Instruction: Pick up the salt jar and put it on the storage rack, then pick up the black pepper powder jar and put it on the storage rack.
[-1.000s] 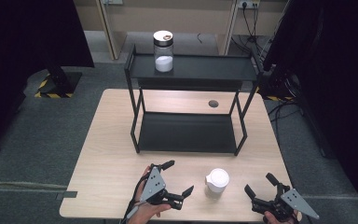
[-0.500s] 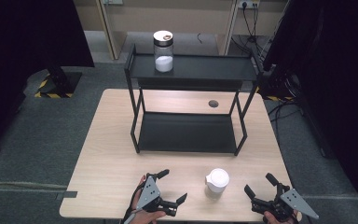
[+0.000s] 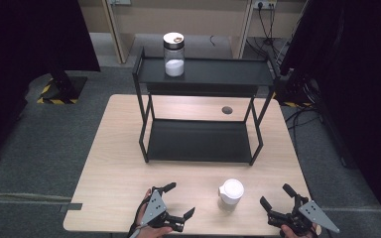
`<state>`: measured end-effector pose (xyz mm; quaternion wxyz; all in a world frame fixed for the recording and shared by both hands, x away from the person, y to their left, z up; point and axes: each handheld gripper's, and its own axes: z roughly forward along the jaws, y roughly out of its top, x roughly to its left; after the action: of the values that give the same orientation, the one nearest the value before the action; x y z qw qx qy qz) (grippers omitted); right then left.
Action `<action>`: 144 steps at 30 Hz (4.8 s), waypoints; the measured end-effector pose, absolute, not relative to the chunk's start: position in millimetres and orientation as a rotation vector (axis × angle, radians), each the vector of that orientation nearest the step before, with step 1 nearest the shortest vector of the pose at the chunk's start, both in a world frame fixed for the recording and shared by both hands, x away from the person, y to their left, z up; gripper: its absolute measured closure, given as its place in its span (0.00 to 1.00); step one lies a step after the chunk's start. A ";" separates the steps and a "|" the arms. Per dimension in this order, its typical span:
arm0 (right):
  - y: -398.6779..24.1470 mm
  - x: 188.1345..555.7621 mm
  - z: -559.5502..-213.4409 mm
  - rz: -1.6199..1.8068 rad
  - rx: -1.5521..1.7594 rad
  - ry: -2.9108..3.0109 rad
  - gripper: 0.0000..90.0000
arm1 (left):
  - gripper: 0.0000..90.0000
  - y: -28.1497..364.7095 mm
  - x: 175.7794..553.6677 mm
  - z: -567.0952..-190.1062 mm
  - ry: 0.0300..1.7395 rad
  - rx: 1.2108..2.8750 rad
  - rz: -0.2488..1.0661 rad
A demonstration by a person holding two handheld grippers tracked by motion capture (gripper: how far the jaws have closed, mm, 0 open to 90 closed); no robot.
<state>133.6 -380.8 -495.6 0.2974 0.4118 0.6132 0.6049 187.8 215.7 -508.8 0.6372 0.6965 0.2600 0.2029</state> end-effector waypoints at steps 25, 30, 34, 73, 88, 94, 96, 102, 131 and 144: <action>-380.5 134.4 -494.9 1.607 1.081 1.639 0.00 | 0.00 215.7 187.4 -509.3 0.591 1.591 0.458; -380.5 134.7 -494.9 1.605 1.082 1.641 0.00 | 0.00 215.2 187.3 -509.5 0.590 1.591 0.455; -380.3 134.7 -495.0 1.605 1.082 1.642 0.00 | 0.00 215.2 187.1 -509.4 0.590 1.590 0.456; -365.2 138.2 -495.0 1.656 0.973 1.740 0.00 | 0.00 214.8 187.2 -509.4 0.593 1.579 0.460; -352.5 136.1 -493.6 1.664 0.926 1.790 0.00 | 0.00 213.9 193.3 -509.7 0.578 1.576 0.444; -344.5 139.8 -493.0 1.664 0.908 1.825 0.00 | 0.00 215.4 194.1 -510.1 0.584 1.571 0.449; -342.1 142.3 -492.8 1.665 0.899 1.840 0.00 | 0.00 215.4 194.1 -510.4 0.589 1.570 0.449; -334.1 147.2 -492.8 1.666 0.875 1.873 0.00 | 0.00 215.0 193.8 -510.8 0.593 1.570 0.451; -310.8 177.1 -492.1 1.601 0.829 1.964 0.16 | 0.00 217.1 191.2 -511.1 0.609 1.568 0.453; -307.1 180.2 -489.9 1.556 0.816 1.990 0.34 | 0.00 217.9 191.2 -511.2 0.614 1.565 0.453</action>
<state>180.2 -307.1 -489.9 0.2410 0.2984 0.7275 0.5689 191.2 217.9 -511.2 0.6444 0.6872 0.2699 0.1990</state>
